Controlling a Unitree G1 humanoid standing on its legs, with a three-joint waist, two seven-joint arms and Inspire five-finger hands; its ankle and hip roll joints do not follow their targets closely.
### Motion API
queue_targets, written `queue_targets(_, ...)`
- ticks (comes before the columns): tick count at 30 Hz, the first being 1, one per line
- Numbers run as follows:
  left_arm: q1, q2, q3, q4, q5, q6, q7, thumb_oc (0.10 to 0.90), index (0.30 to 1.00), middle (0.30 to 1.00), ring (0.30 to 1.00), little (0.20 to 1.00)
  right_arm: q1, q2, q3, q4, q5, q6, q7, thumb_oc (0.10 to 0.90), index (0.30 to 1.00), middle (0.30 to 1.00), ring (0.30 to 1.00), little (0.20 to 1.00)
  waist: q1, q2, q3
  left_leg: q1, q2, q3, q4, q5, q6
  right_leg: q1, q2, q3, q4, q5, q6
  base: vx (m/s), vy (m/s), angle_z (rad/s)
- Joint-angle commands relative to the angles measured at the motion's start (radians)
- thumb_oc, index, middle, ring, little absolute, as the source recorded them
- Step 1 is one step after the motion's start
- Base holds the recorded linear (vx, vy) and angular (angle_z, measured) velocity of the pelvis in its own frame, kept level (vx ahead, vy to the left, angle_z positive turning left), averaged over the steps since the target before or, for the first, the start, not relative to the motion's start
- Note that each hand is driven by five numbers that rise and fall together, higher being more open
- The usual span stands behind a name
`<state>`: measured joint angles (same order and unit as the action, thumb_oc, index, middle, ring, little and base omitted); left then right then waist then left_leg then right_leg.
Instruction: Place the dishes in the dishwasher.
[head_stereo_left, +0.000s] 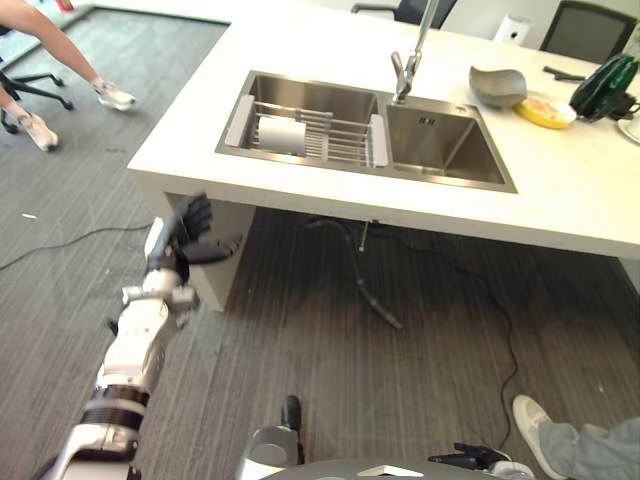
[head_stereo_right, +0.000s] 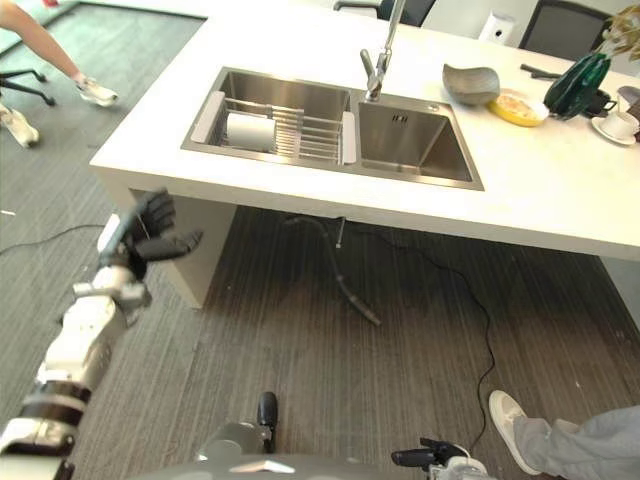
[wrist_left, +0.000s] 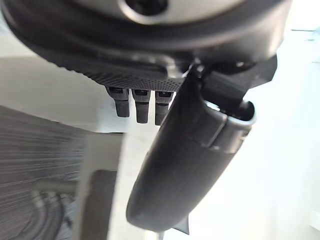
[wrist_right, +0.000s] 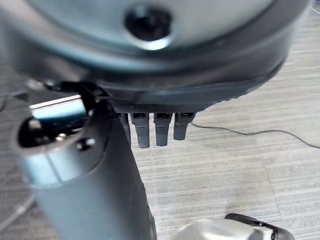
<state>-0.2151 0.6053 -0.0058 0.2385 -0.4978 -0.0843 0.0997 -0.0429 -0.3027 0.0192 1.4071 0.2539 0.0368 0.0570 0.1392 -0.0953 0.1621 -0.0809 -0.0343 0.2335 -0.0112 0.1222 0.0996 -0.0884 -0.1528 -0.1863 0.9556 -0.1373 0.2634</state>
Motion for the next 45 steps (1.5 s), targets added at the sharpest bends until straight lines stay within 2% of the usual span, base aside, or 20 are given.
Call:
queue_targets(1,-0.113,0.037,0.029,-0.172,0.051,-0.125,0.011,0.800,0.900,0.900,0.900,0.900,0.009,-0.052,-0.010,0.039,-0.041,0.027,0.021,0.800,0.900,0.900,0.900,0.900,0.010,0.102,0.007,0.019,0.037,-0.025,-0.056,-0.071,-0.043,-0.021,0.053,-0.057,-0.202,0.180,-0.016,0.40,0.111,-0.03)
queue_targets(3,-0.140,0.050,0.030,-0.213,0.063,-0.135,0.009,0.800,0.900,0.900,0.900,0.900,0.028,-0.053,-0.012,0.049,-0.032,0.030,0.031,0.800,0.900,0.900,0.900,0.900,-0.011,0.107,0.011,0.055,0.026,-0.055,-0.043,-0.094,-0.053,-0.008,0.003,-0.089,-0.378,0.115,-0.052,0.33,-0.097,0.47)
queue_targets(4,-0.173,0.070,0.023,-0.263,0.053,-0.153,-0.003,0.800,0.900,0.900,0.900,0.900,0.036,-0.060,-0.009,0.036,-0.033,0.027,0.034,0.800,0.900,0.900,0.900,0.900,-0.025,0.116,0.010,0.073,0.025,-0.091,-0.037,-0.116,-0.078,-0.016,-0.023,-0.087,-0.624,0.070,-0.091,0.42,-0.225,0.91)
queue_targets(5,-0.185,0.071,0.014,-0.262,0.041,-0.166,-0.005,0.800,0.900,0.900,0.900,0.900,0.039,-0.066,-0.006,0.030,-0.028,0.029,0.035,0.800,0.900,0.900,0.900,0.900,-0.032,0.113,0.009,0.087,0.017,-0.113,-0.045,-0.128,-0.090,-0.022,-0.037,-0.046,-0.744,0.087,-0.088,0.43,-0.217,0.70)
queue_targets(6,-0.189,0.089,0.014,-0.245,0.053,-0.167,0.000,0.800,0.900,0.900,0.900,0.900,0.041,-0.075,0.006,0.024,-0.032,0.027,0.040,0.800,0.900,0.900,0.900,0.900,-0.046,0.116,0.010,0.097,0.009,-0.137,-0.047,-0.131,-0.098,-0.025,-0.030,0.013,-0.808,0.124,-0.079,0.21,-0.091,0.75)
queue_targets(7,-0.189,0.089,0.015,-0.245,0.053,-0.168,0.000,0.800,0.900,0.900,0.900,0.900,0.041,-0.075,0.006,0.024,-0.032,0.027,0.040,0.800,0.900,0.900,0.900,0.900,-0.046,0.116,0.009,0.094,0.009,-0.137,-0.046,-0.128,-0.098,-0.025,-0.029,0.012,-0.814,0.130,-0.079,0.26,-0.097,0.85)
queue_targets(8,-0.223,0.049,-0.017,-0.251,0.049,-0.178,0.002,0.800,0.900,0.900,0.900,0.900,0.040,-0.068,0.008,0.025,-0.021,0.034,0.045,0.800,0.900,0.900,0.900,0.900,-0.043,0.097,-0.009,0.109,-0.008,-0.136,-0.039,-0.156,-0.100,0.002,-0.041,0.011,-0.849,0.145,-0.067,0.16,-0.071,0.95)
queue_targets(10,-0.225,0.049,-0.019,-0.249,0.050,-0.179,0.002,0.800,0.900,0.900,0.900,0.900,0.041,-0.068,0.007,0.025,-0.021,0.034,0.045,0.800,0.900,0.900,0.900,0.900,-0.043,0.098,-0.008,0.109,-0.008,-0.138,-0.037,-0.156,-0.100,0.006,-0.041,0.009,-0.853,0.147,-0.067,0.20,-0.118,0.52)
queue_targets(11,-0.225,-0.006,-0.047,-0.252,0.044,-0.167,-0.031,0.800,0.900,0.900,0.900,0.900,0.041,-0.065,-0.004,0.026,-0.004,0.032,0.054,0.800,0.900,0.900,0.900,0.900,-0.058,0.103,-0.035,0.121,0.005,-0.166,-0.023,-0.166,-0.124,0.050,-0.026,-0.019,-0.896,0.157,-0.077,0.31,-0.223,0.09)
queue_targets(16,-0.211,-0.023,-0.074,-0.203,0.010,-0.156,-0.061,0.800,0.900,0.900,0.900,0.900,0.029,-0.091,0.006,0.009,0.002,0.021,0.039,0.800,0.900,0.900,0.900,0.900,-0.079,0.107,-0.054,0.130,0.033,-0.183,0.005,-0.178,-0.155,0.126,0.005,-0.056,-0.982,0.160,-0.101,0.20,-0.156,0.41)
queue_targets(24,-0.186,-0.052,-0.090,-0.092,-0.008,-0.132,-0.059,0.800,0.900,0.900,0.900,0.900,0.039,-0.082,0.032,-0.005,0.009,0.015,0.032,0.800,0.900,0.900,0.900,0.900,-0.089,0.109,-0.070,0.177,0.065,-0.181,-0.019,-0.175,-0.179,0.194,0.038,-0.080,-1.043,0.144,-0.116,0.12,-0.057,0.00)
queue_targets(31,-0.212,-0.039,-0.123,-0.039,0.094,-0.131,-0.035,0.800,0.900,0.900,0.900,0.900,0.056,-0.062,0.053,0.012,-0.013,0.018,0.035,0.800,0.900,0.900,0.900,0.900,-0.097,0.103,-0.083,0.194,0.068,-0.174,-0.042,-0.170,-0.181,0.203,0.046,-0.071,-1.043,0.133,-0.116,0.05,-0.006,0.05)
queue_targets(35,-0.225,-0.033,-0.141,-0.031,0.124,-0.127,-0.025,0.800,0.900,0.900,0.900,0.900,0.064,-0.049,0.054,0.013,-0.014,0.020,0.035,0.800,0.900,0.900,0.900,0.900,-0.105,0.101,-0.081,0.197,0.074,-0.177,-0.049,-0.167,-0.182,0.200,0.055,-0.069,-1.015,0.115,-0.129,0.03,-0.047,0.04)
queue_targets(37,-0.236,-0.043,-0.161,-0.007,0.119,-0.122,-0.029,0.800,0.900,0.900,0.900,0.900,0.074,-0.040,0.055,0.002,-0.011,0.018,0.035,0.800,0.900,0.900,0.900,0.900,-0.117,0.104,-0.073,0.190,0.090,-0.185,-0.043,-0.162,-0.197,0.170,0.065,-0.066,-0.960,0.086,-0.148,0.04,-0.106,0.06)
queue_targets(39,-0.241,-0.045,-0.167,0.005,0.112,-0.122,-0.034,0.800,0.900,0.900,0.900,0.900,0.080,-0.039,0.057,0.001,-0.010,0.019,0.035,0.800,0.900,0.900,0.900,0.900,-0.123,0.104,-0.074,0.184,0.096,-0.188,-0.018,-0.172,-0.204,0.169,0.069,-0.067,-0.957,0.077,-0.155,0.04,-0.096,0.10)
queue_targets(41,-0.253,-0.044,-0.161,0.017,0.090,-0.118,-0.034,0.800,0.900,0.900,0.900,0.900,0.071,-0.053,0.061,-0.001,-0.016,0.019,0.026,0.800,0.900,0.900,0.900,0.900,-0.121,0.095,-0.041,0.084,0.089,-0.185,0.254,-0.157,-0.224,0.185,0.072,-0.062,-0.957,0.062,-0.176,-0.01,-0.128,0.12)
queue_targets(43,-0.263,-0.034,-0.155,0.025,0.079,-0.121,-0.030,0.800,0.900,0.900,0.900,0.900,0.054,-0.070,0.061,-0.008,-0.003,0.020,0.018,0.800,0.900,0.900,0.900,0.900,-0.106,0.090,-0.013,-0.022,0.085,-0.206,0.440,-0.113,-0.233,0.198,0.071,-0.060,-0.959,0.058,-0.191,-0.03,-0.063,0.11)
queue_targets(44,-0.264,-0.034,-0.155,0.025,0.079,-0.121,-0.030,0.800,0.900,0.900,0.900,0.900,0.054,-0.070,0.061,-0.008,-0.003,0.020,0.018,0.800,0.900,0.900,0.900,0.900,-0.107,0.091,-0.014,-0.024,0.086,-0.207,0.441,-0.114,-0.233,0.198,0.072,-0.061,-0.959,0.058,-0.191,0.07,-0.003,-0.19)
queue_targets(45,-0.265,-0.029,-0.152,0.021,0.071,-0.122,-0.025,0.800,0.900,0.900,0.900,0.900,0.052,-0.078,0.054,-0.006,0.004,0.022,0.007,0.800,0.900,0.900,0.900,0.900,-0.091,0.088,-0.007,-0.080,0.082,-0.229,0.416,-0.116,-0.226,0.217,0.068,-0.054,-0.973,0.050,-0.186,0.18,0.102,-0.21)
